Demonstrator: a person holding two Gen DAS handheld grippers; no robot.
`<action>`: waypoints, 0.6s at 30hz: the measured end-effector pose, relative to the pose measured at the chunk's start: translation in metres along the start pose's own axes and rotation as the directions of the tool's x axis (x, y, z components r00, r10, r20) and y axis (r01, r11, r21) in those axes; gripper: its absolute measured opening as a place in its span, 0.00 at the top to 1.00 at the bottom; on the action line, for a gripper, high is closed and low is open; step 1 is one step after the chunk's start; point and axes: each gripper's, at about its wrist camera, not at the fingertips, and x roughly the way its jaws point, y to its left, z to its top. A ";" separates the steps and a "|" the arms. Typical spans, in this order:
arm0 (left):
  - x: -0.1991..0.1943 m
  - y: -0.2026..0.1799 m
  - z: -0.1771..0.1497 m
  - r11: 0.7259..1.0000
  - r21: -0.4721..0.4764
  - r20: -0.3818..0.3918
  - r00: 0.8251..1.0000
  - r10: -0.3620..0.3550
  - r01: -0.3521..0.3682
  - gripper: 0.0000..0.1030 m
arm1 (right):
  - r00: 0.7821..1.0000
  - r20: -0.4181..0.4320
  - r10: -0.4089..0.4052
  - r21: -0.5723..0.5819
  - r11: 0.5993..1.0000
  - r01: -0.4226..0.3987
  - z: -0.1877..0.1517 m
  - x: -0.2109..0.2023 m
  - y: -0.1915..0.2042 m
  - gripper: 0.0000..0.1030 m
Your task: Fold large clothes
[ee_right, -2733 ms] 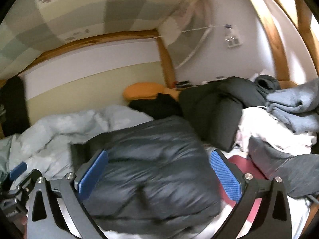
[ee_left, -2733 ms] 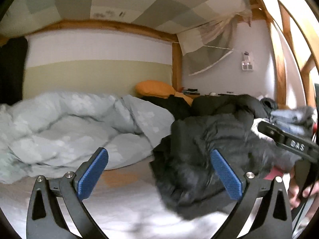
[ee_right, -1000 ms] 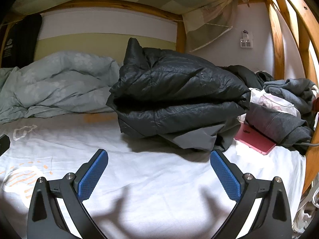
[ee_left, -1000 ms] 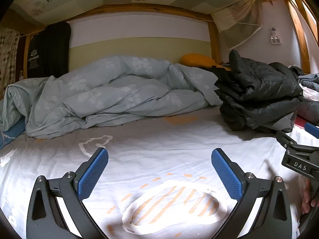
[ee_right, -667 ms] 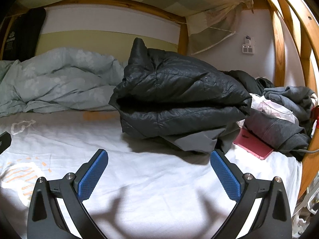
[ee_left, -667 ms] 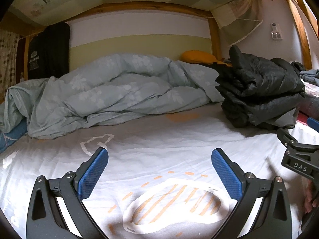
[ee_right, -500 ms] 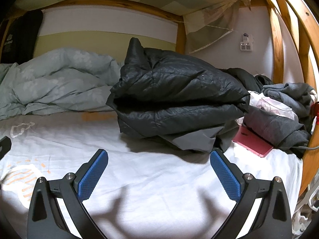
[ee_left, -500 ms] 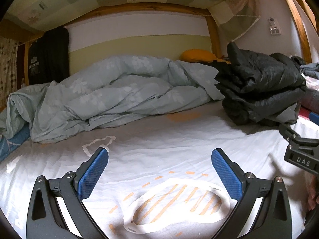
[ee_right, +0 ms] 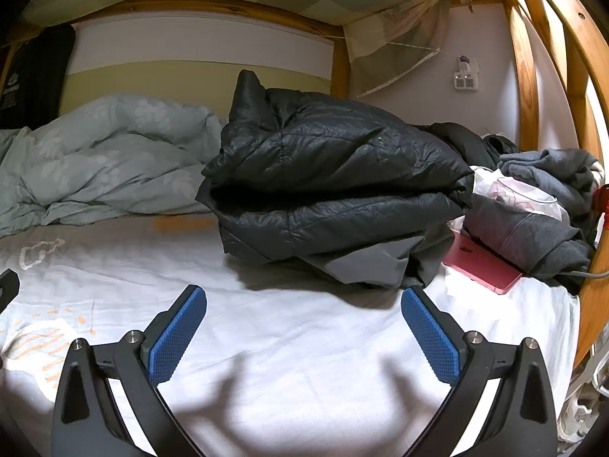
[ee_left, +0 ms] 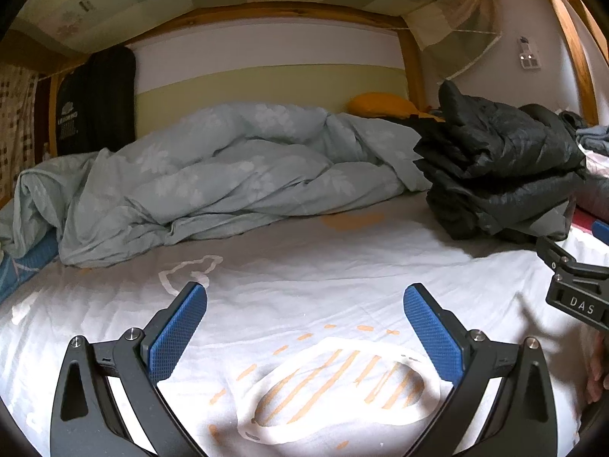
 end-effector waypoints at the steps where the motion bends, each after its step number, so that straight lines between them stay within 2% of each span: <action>1: 0.000 0.001 0.000 1.000 -0.006 0.000 1.000 0.000 0.000 0.00 | 1.000 0.000 0.000 -0.001 1.000 0.000 0.000 0.000 0.000 0.00; 18: -0.002 0.003 0.000 1.000 -0.009 0.005 1.000 0.004 -0.004 0.00 | 1.000 0.000 -0.001 -0.004 1.000 0.001 0.000 0.001 0.000 0.00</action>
